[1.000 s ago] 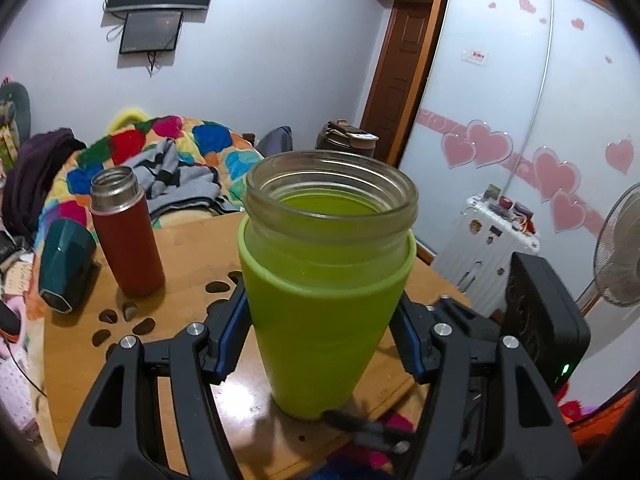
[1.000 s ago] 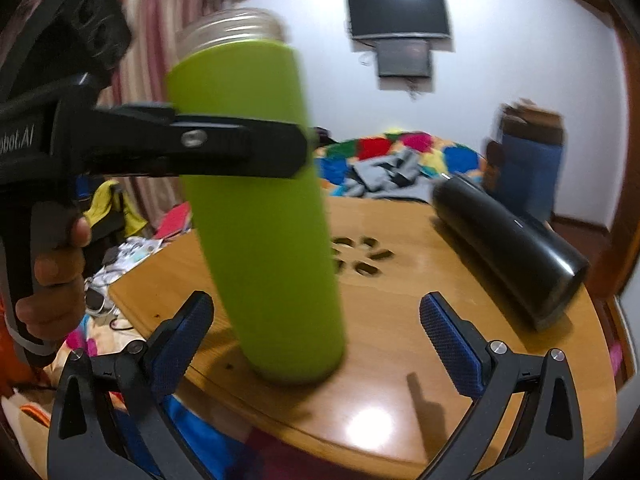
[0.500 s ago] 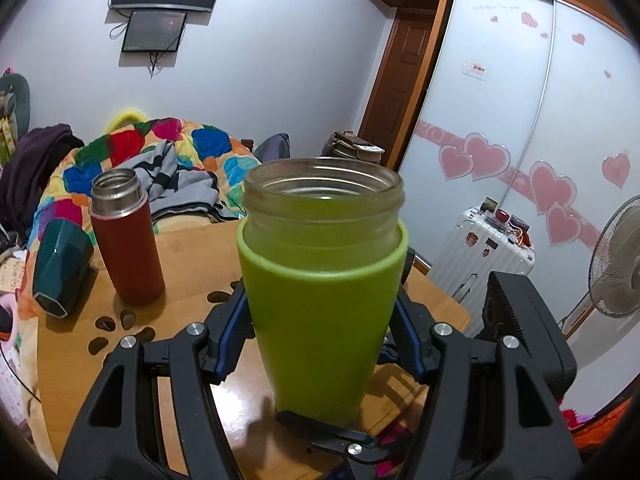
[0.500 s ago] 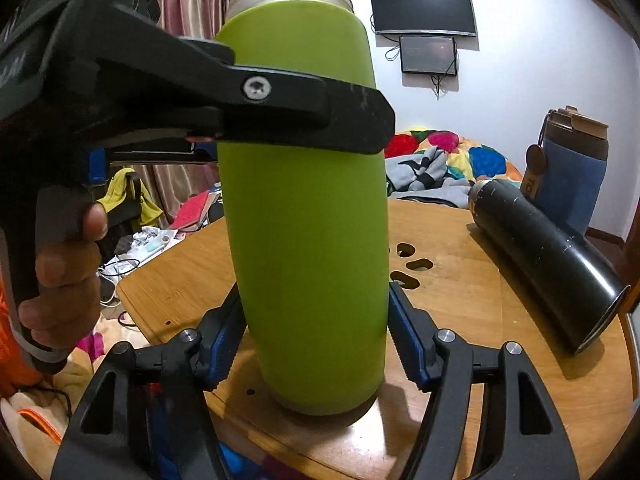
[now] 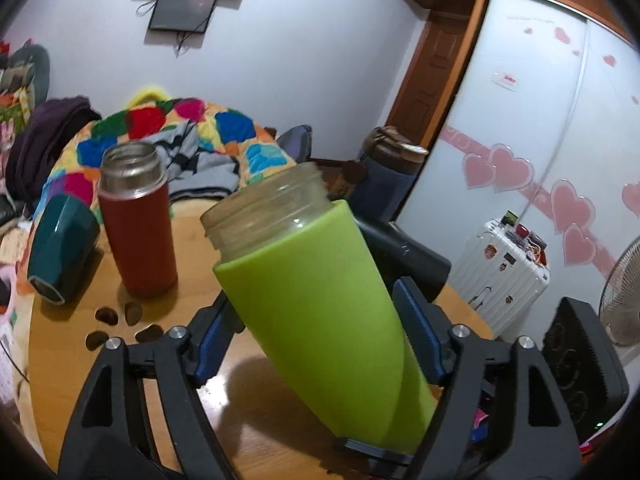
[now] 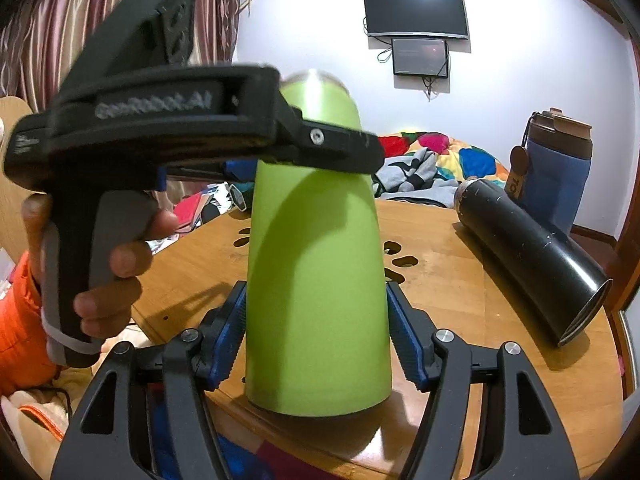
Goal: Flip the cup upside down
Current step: 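Grasp the tumbler with the right tool while the left tool tilts it, then tip the tumbler onto its side with the right tool, left tool releasing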
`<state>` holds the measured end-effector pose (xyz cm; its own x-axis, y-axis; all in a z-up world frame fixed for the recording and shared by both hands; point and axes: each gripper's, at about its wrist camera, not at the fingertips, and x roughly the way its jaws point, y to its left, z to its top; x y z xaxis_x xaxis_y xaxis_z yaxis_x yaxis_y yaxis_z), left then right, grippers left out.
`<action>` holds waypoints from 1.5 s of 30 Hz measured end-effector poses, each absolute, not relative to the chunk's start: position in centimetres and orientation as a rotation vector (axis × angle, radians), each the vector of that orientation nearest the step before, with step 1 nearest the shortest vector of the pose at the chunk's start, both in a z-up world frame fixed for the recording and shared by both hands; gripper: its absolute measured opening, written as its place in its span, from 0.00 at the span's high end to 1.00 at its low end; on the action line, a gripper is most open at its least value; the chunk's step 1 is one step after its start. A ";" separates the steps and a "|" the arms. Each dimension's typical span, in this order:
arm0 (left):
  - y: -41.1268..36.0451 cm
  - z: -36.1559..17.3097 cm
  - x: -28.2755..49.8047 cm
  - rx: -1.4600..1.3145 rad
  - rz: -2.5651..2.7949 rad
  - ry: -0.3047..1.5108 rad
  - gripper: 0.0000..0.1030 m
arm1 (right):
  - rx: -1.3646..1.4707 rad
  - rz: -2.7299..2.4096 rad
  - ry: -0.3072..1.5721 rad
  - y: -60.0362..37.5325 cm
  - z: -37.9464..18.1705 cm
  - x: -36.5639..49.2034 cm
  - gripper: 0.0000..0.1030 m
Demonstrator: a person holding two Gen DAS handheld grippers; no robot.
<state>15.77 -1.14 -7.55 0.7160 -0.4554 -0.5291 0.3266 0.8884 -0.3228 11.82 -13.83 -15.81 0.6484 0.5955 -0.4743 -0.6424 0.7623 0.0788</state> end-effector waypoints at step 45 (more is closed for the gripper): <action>4.5 -10.4 18.4 -0.268 -0.353 1.013 0.05 | -0.031 0.774 0.554 -13.9 -17.9 13.1 0.38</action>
<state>18.44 4.53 -10.42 0.4807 -0.4079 -0.7762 0.1633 0.9114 -0.3778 13.10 -13.88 -17.89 0.5803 0.6546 -0.4846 -0.6703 0.7218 0.1725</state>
